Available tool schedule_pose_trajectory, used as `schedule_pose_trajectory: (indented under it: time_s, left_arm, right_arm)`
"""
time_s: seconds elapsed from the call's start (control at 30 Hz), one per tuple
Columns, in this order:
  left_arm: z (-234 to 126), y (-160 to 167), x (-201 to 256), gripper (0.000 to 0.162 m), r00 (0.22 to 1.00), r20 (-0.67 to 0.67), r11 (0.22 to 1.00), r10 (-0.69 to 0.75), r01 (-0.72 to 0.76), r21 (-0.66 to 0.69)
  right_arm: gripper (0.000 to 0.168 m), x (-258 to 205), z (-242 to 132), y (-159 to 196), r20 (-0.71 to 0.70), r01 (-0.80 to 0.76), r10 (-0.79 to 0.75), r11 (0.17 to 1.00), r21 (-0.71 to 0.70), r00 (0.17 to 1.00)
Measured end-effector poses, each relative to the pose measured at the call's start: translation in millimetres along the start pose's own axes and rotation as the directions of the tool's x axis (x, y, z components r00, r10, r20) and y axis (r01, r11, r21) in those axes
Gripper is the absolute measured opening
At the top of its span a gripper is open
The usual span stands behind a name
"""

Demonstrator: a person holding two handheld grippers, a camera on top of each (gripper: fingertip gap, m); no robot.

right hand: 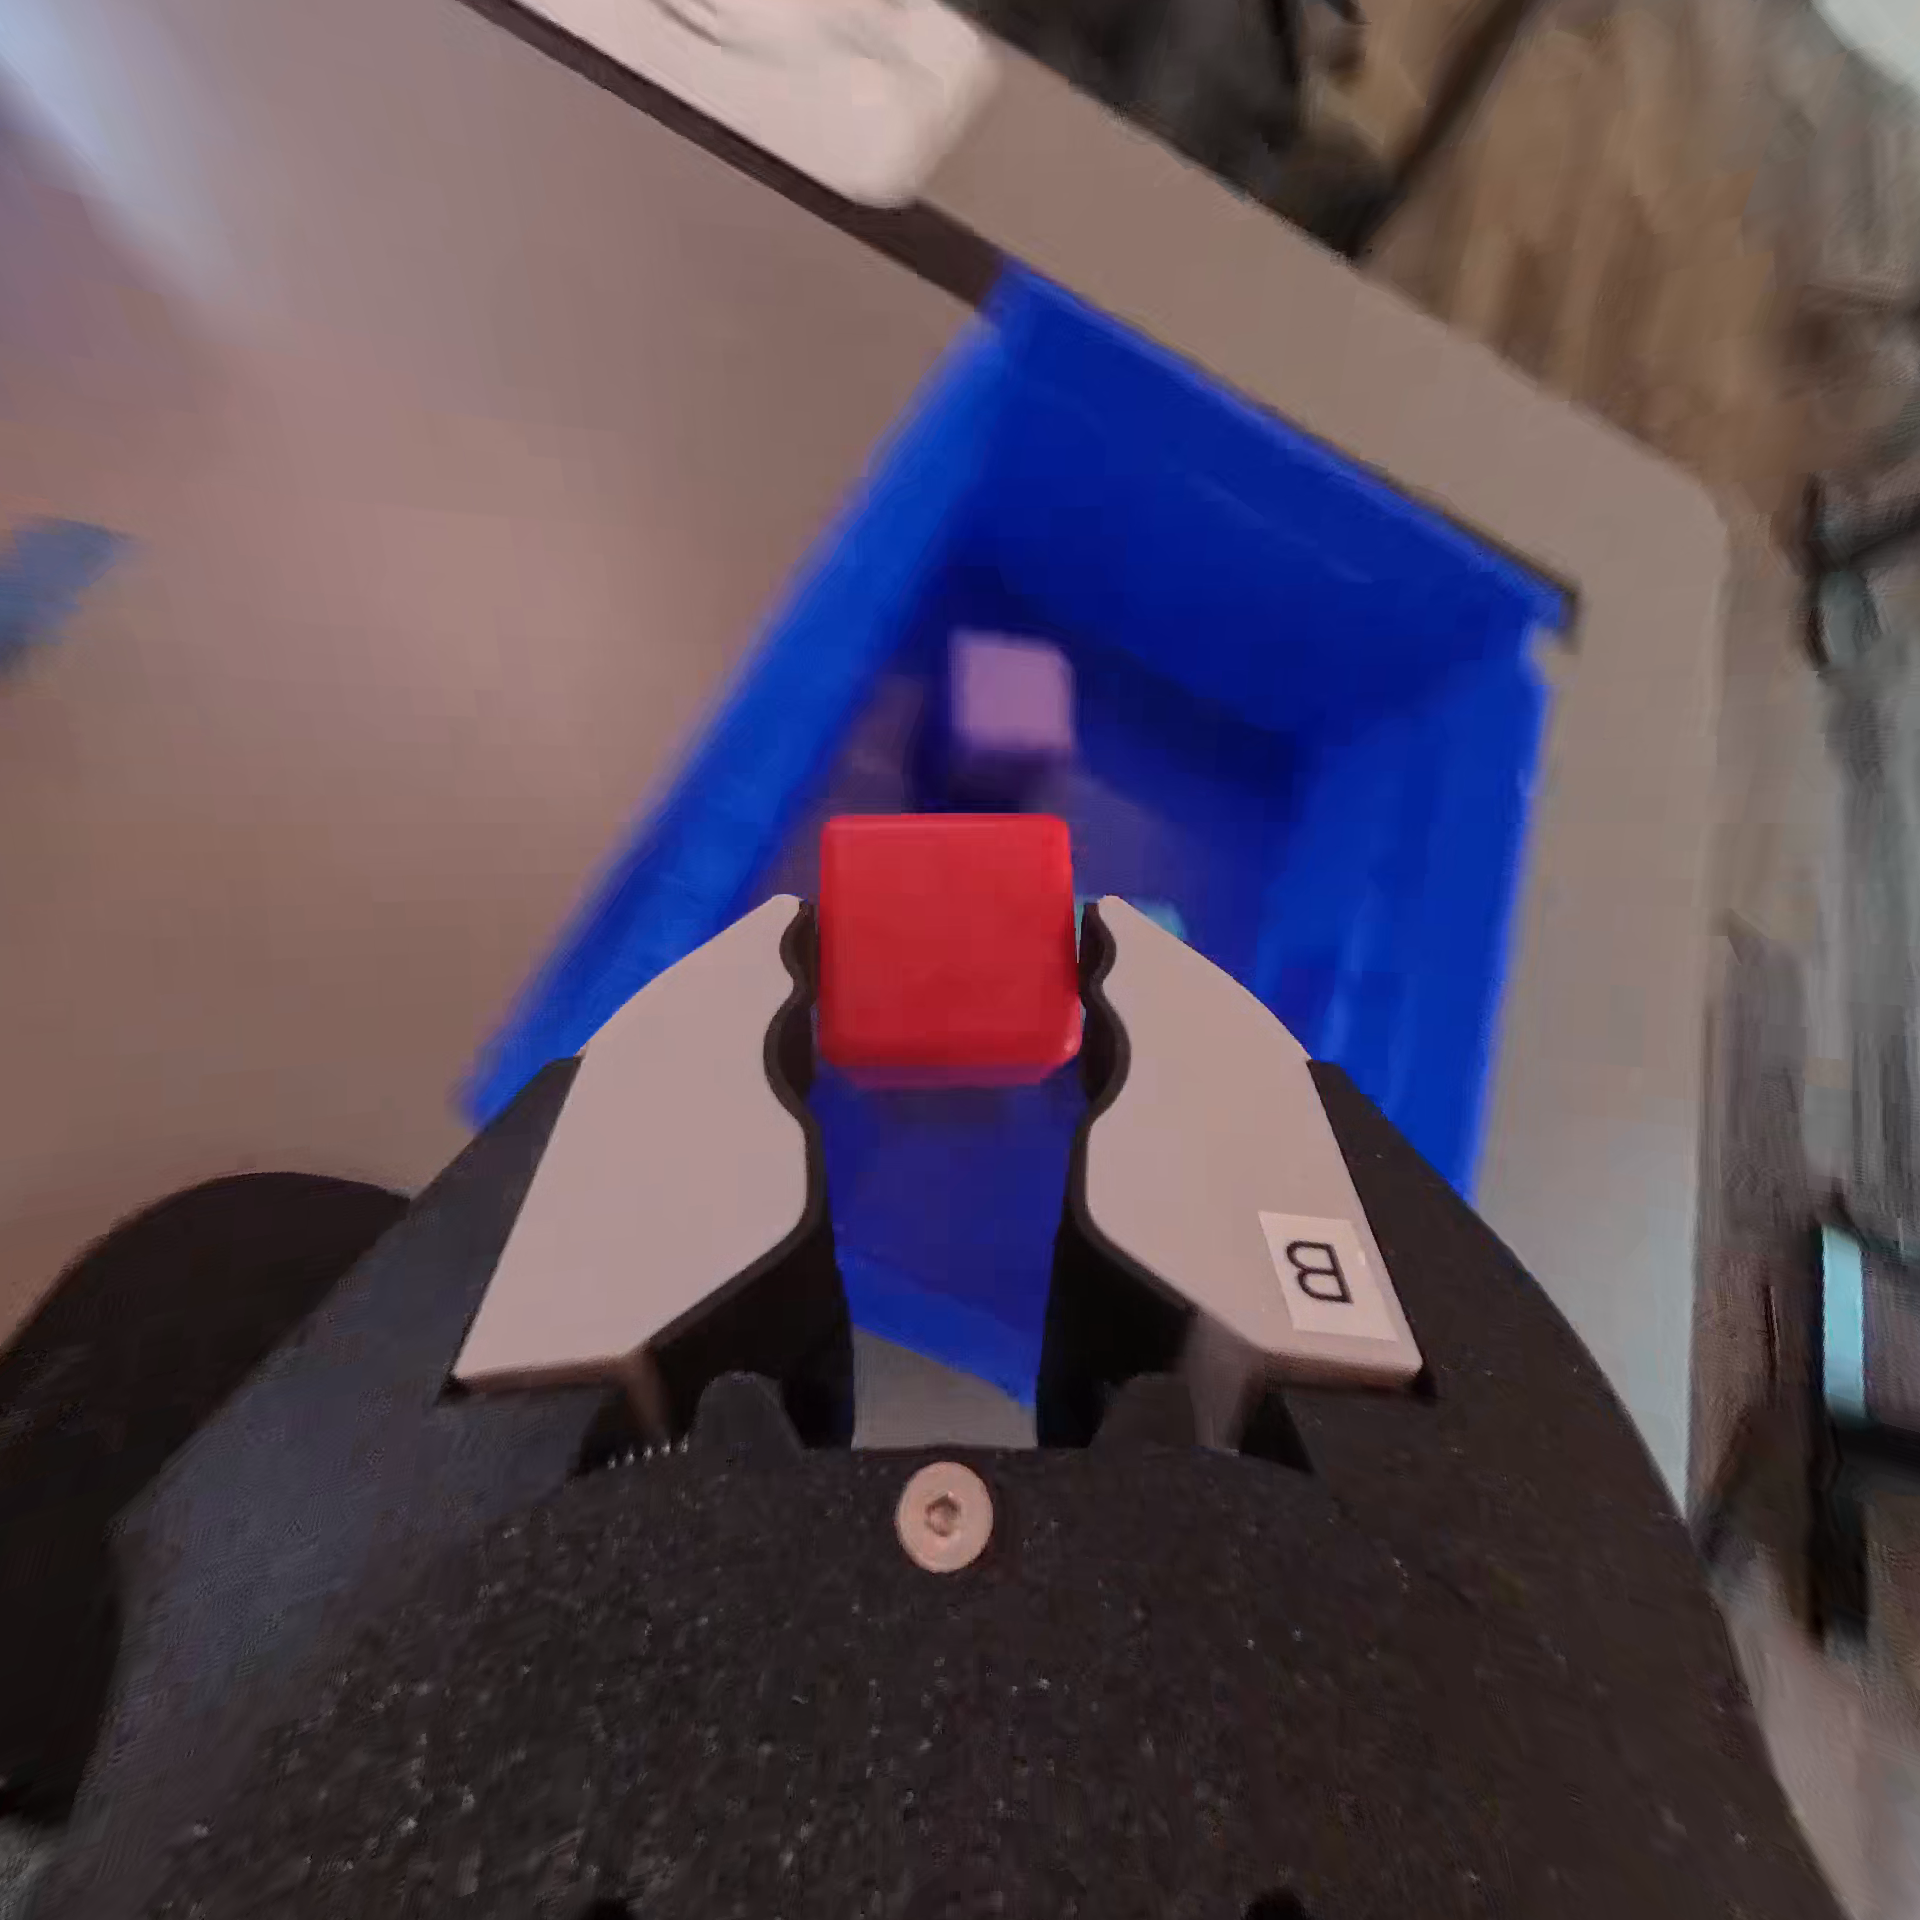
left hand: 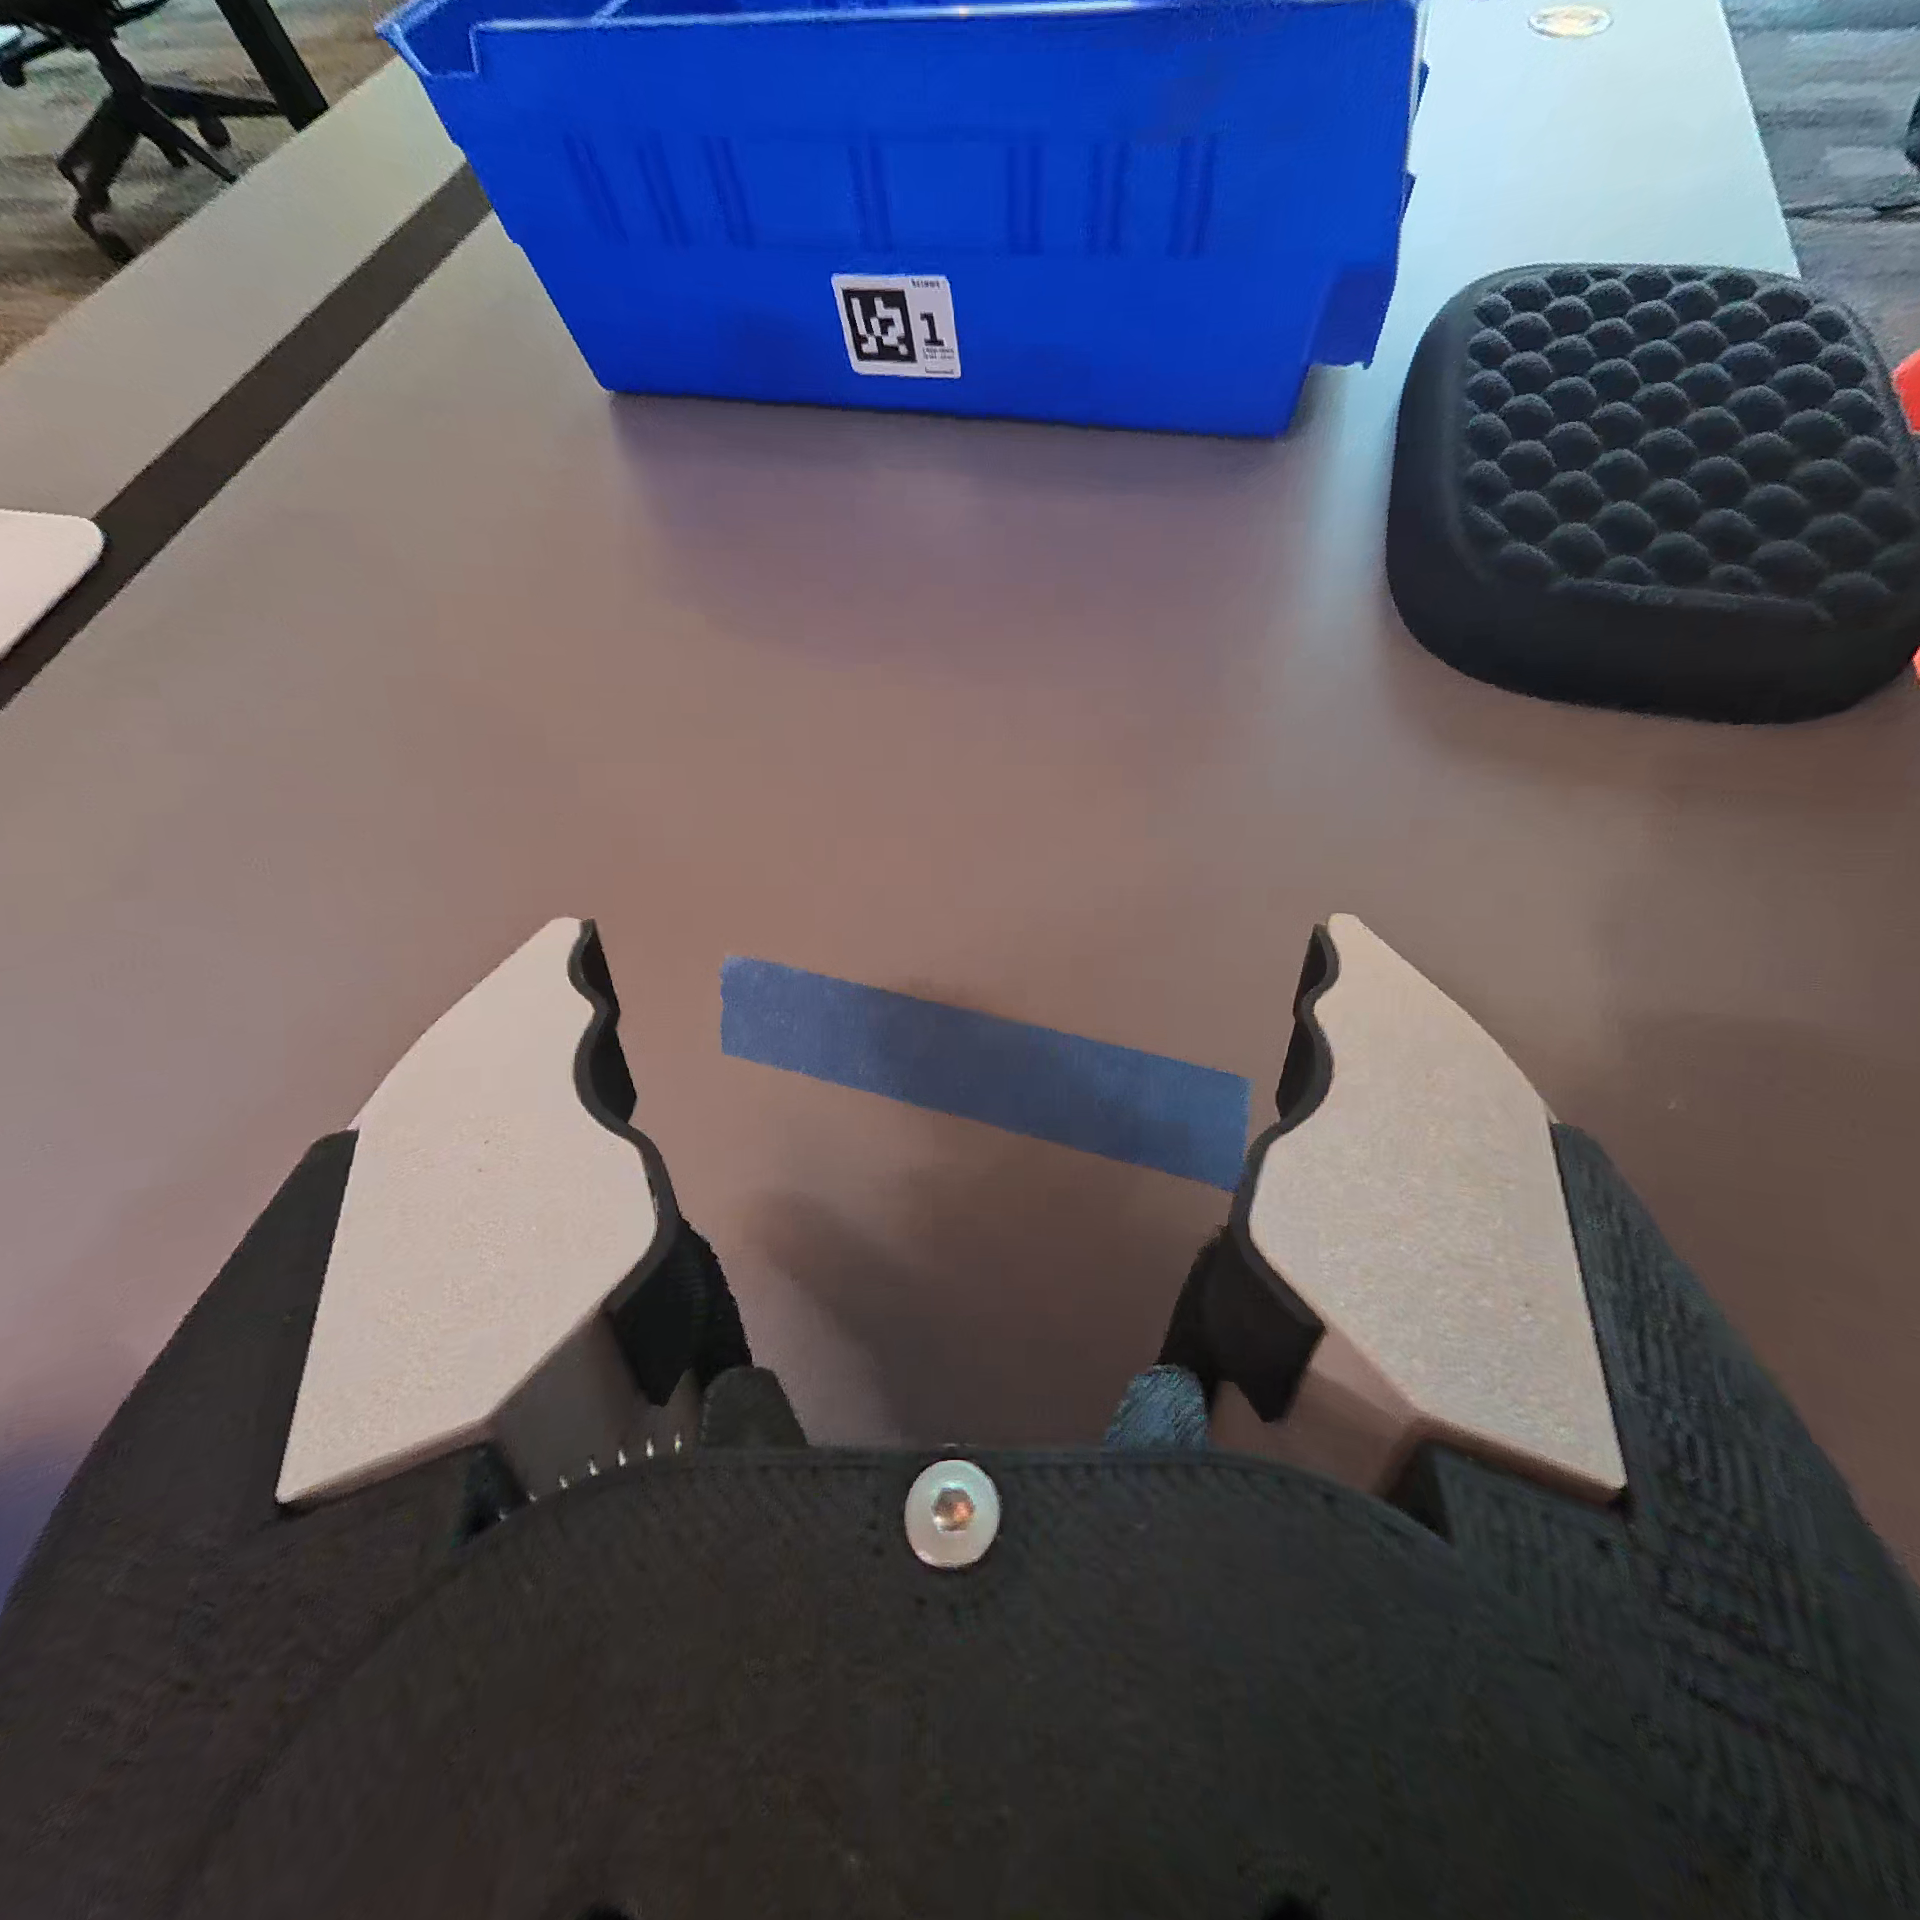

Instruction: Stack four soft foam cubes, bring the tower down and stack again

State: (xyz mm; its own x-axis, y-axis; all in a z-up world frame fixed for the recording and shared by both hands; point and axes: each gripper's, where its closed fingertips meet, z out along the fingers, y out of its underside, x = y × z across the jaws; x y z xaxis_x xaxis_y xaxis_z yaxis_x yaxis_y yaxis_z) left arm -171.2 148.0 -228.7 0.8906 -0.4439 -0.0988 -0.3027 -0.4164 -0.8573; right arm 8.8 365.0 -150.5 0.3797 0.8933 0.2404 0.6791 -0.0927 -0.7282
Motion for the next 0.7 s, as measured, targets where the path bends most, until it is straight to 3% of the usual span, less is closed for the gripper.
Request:
schedule_pose_trajectory:
  time_s: [0.13, 0.27, 0.47, 0.57, 0.7]
  left_arm:
    - [-1, 0, -4, 0.121, 1.0, 0.021, 1.0, -0.002, 0.002, 0.007]
    - [-3, -6, -5, 0.12, 0.999, 0.036, 1.0, 0.01, -0.01, 0.024]
    - [-29, -46, 11, 0.114, 0.996, 0.081, 0.987, 0.025, -0.038, 0.157]
    - [-58, -66, 13, 0.107, 0.98, 0.201, 0.976, -0.003, -0.041, 0.212]
    - [-115, -78, 8, 0.095, 0.908, 0.412, 0.972, -0.071, -0.029, 0.233]
  right_arm:
    - [0.048, 32, 20, 56, -0.056, -0.194, 0.189, 0.976, -0.099, 0.98]
    - [0.048, 37, 39, 83, -0.089, -0.235, 0.224, 0.961, -0.148, 0.971]
    - [0.048, 43, 55, 88, -0.15, -0.235, 0.215, 0.963, -0.131, 0.965]
    - [0.051, 44, 56, 89, -0.171, -0.226, 0.205, 0.967, -0.115, 0.964]
    - [0.065, 46, 38, 71, -0.202, -0.215, 0.212, 0.977, 0.008, 0.956]
